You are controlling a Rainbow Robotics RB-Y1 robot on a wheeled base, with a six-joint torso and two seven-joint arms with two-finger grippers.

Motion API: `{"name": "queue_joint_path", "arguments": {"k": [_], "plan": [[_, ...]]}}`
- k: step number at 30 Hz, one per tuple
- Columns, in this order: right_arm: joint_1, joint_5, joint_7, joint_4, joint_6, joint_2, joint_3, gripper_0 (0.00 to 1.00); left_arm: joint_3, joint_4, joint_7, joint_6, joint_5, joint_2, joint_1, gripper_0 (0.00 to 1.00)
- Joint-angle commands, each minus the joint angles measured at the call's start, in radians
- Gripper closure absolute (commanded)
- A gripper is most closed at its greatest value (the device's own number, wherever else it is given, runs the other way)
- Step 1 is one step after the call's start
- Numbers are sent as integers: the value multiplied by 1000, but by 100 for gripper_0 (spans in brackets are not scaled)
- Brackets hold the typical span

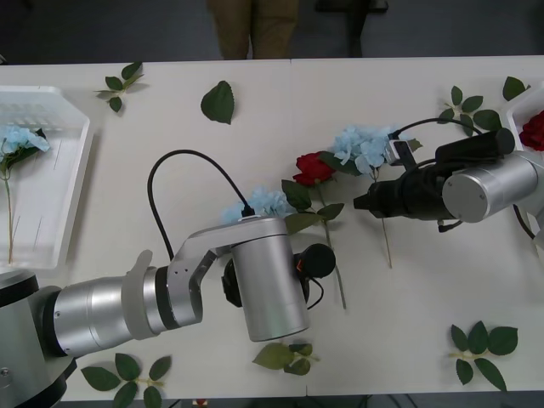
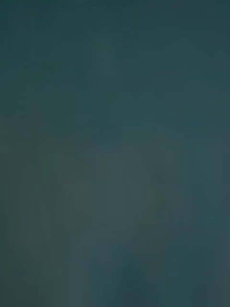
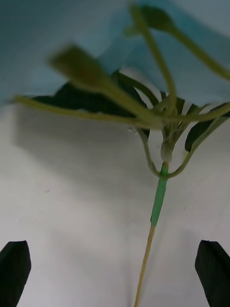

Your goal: Place the red flowers into the right box and the blue flowers into the left box. If a person shows an open palm, hand one flower to the person first, then continue sorting.

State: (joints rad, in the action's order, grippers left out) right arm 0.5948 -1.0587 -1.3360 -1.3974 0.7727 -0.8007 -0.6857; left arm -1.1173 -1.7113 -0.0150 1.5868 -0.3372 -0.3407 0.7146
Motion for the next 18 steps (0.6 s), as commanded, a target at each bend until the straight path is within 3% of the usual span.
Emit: {"name": "queue_joint_path", "arguments": {"k": [1, 2, 3, 8, 9, 10, 11, 18], "plan": [[65, 65, 92, 3, -10, 46, 2, 15, -12, 50, -37, -65, 24, 26, 37, 0], [66, 82, 104, 3, -10, 52, 2, 19, -16, 59, -37, -76, 29, 28, 37, 0], [71, 102, 118, 8, -10, 60, 2, 28, -22, 67, -37, -82, 40, 26, 37, 0], [92, 149, 130, 55, -12, 101, 2, 91, -30, 71, -43, -90, 47, 19, 37, 1], [95, 154, 130, 63, -10, 104, 2, 100, -29, 71, -45, -90, 49, 17, 37, 31], [99, 163, 130, 69, -12, 110, 2, 100, -30, 70, -48, -90, 47, 17, 37, 97], [100, 167, 132, 72, -12, 114, 2, 100, -30, 70, -48, -90, 44, 16, 37, 100], [105, 172, 129, 66, -20, 104, 3, 100, -30, 70, -59, -91, 43, 11, 37, 100]]}}
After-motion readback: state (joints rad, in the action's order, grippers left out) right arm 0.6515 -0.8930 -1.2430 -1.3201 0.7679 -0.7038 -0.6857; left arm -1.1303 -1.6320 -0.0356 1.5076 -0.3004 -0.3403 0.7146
